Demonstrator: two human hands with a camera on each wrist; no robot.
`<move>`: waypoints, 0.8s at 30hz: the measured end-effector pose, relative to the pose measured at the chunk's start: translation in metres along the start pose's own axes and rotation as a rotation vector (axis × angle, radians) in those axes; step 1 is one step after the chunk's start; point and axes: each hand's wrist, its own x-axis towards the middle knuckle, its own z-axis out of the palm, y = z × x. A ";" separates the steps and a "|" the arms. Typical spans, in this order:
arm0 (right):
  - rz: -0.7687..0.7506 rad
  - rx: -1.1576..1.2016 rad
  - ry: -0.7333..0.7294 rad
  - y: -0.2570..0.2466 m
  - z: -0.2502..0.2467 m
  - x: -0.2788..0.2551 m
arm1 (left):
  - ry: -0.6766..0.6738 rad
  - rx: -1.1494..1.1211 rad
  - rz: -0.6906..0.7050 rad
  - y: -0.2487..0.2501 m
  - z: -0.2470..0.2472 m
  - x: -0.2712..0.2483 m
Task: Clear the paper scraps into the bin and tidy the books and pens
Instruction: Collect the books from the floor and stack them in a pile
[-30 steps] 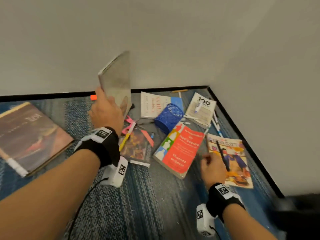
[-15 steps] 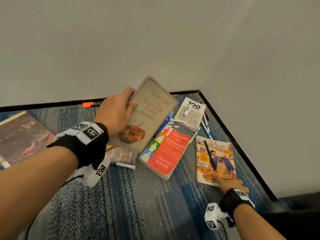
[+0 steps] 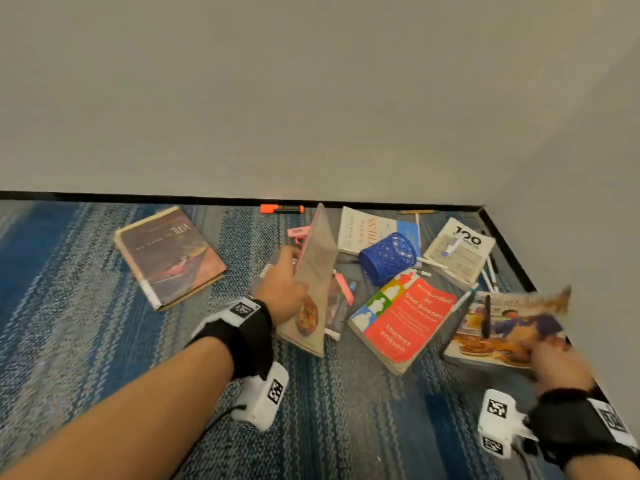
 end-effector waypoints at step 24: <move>-0.068 0.134 -1.184 -0.099 0.104 -0.183 | -0.167 -0.916 -0.119 -0.051 -0.023 -0.049</move>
